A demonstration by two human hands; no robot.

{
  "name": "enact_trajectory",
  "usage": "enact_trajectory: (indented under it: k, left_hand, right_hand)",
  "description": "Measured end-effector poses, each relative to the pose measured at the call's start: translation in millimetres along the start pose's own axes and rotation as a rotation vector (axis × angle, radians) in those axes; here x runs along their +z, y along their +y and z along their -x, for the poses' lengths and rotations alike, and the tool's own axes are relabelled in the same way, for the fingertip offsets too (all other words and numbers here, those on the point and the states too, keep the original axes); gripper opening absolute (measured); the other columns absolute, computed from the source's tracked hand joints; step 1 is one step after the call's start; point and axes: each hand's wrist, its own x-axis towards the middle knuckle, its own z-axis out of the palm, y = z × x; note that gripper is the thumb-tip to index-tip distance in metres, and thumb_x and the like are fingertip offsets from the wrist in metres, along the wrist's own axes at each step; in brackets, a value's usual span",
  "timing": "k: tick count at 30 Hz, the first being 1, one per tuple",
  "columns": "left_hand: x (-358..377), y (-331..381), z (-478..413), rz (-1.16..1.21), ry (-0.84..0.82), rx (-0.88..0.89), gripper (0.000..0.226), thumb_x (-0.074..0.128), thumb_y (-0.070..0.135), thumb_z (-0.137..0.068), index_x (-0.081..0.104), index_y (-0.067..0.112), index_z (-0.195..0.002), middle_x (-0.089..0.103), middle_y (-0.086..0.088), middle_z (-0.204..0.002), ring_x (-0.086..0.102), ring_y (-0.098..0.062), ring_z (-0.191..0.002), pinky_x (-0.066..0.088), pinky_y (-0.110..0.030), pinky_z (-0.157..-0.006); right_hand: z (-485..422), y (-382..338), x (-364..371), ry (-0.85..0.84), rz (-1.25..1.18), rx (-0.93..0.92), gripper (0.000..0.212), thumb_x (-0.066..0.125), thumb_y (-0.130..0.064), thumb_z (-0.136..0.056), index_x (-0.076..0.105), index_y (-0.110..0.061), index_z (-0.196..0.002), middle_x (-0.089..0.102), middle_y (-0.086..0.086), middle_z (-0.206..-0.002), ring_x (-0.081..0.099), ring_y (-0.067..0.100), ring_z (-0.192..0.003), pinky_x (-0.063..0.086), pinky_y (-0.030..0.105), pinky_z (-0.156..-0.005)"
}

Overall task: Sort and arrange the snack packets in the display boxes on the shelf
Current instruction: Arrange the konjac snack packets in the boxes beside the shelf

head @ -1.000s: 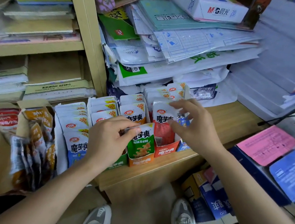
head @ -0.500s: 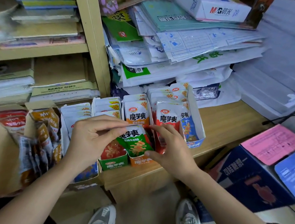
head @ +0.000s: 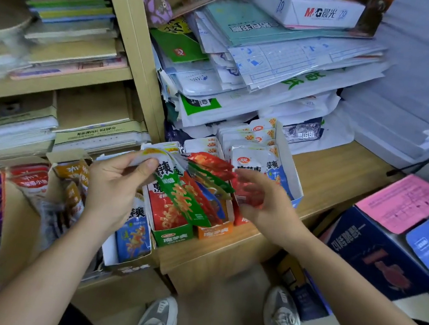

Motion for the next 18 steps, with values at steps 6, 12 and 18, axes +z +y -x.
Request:
enact_trajectory:
  k: [6,12,18]
  left_hand:
    - [1.6,-2.8,-1.3,0.153,-0.028,-0.119,0.047,0.091,0.056,-0.053,0.081,0.026,-0.088,0.075,0.008,-0.085,0.067,-0.008,-0.081,0.057,-0.023,-0.066]
    - [26.2,4.8,6.8,0.107,-0.007,-0.129,0.014,0.072,0.026,-0.072,0.082,0.031,-0.082,0.076,0.01,-0.079,0.068,-0.003,-0.075,0.054,-0.021,-0.06]
    - [53.5,-0.3,10.2,-0.201,0.062,0.064,0.01,0.079,0.025,-0.085,0.08,0.035,-0.085,0.075,-0.007,-0.077,0.062,-0.012,-0.074,0.054,-0.04,-0.062]
  right_hand:
    - [13.9,-33.2,-13.6,0.02,-0.342,0.02,0.052,0.067,-0.029,-0.086,0.057,-0.031,-0.136,0.062,-0.012,-0.134,0.061,0.004,-0.118,0.054,0.026,-0.09]
    - [28.5,-46.1,5.1,-0.174,-0.131,-0.092,0.094,0.077,-0.058,-0.07,0.039,-0.028,-0.151,0.049,-0.007,-0.147,0.048,0.004,-0.135,0.042,0.025,-0.11]
    - [31.4,-45.9,9.5,-0.166,-0.189,0.1,0.092,0.087,-0.031,-0.075,0.036,-0.023,-0.151,0.063,-0.006,-0.133,0.064,0.01,-0.118,0.052,0.04,-0.102]
